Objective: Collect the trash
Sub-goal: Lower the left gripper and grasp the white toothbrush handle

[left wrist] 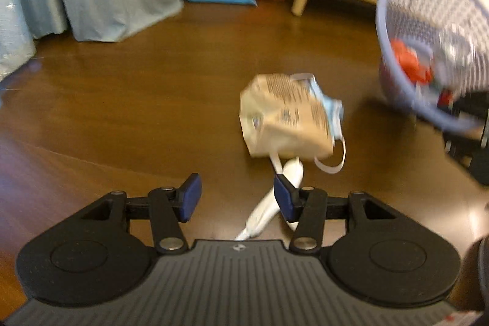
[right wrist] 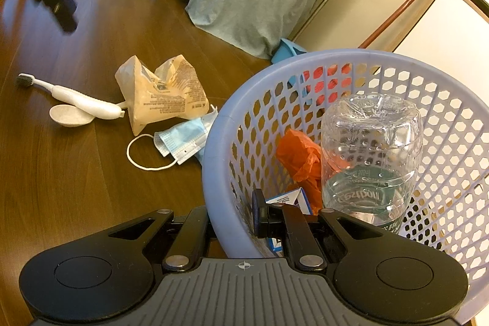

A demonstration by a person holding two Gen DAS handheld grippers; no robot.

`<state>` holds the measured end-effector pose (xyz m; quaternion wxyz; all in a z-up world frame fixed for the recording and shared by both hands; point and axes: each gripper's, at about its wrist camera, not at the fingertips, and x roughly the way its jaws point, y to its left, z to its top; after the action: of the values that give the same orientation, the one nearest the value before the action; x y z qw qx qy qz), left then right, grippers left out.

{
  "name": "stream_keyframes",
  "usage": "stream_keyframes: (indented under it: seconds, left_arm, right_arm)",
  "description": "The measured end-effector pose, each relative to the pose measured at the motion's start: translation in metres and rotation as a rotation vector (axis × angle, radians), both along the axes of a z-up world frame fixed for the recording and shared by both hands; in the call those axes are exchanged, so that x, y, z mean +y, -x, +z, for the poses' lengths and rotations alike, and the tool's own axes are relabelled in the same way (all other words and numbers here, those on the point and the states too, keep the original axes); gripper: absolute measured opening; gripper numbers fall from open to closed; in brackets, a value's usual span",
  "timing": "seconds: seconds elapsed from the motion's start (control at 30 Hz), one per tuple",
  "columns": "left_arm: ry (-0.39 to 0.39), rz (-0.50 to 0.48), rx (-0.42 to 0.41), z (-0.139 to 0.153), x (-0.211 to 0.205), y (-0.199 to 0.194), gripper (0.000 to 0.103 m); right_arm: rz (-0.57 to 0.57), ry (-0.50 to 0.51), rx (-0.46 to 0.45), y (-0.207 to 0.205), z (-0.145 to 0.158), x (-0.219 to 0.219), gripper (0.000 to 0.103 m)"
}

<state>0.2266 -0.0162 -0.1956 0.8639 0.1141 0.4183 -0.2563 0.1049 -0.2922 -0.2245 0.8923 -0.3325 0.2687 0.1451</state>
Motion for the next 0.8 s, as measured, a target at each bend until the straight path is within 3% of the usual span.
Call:
stream_keyframes:
  seconds: [0.3, 0.5, 0.8]
  left_arm:
    - [-0.119, -0.155, 0.017, -0.052, -0.023, 0.006, 0.046]
    - [-0.148, -0.177, 0.051, -0.074, -0.032, 0.002, 0.041]
    - [-0.140, -0.195, 0.075, -0.084, -0.035, -0.002, 0.033]
  right_arm:
    - [0.011, 0.007, -0.001, 0.002, -0.003, -0.001, 0.006]
    - [0.016, 0.010, 0.000, 0.002, -0.003, -0.001, 0.006]
    - [0.017, 0.013, 0.001, 0.003, -0.003, -0.001, 0.006]
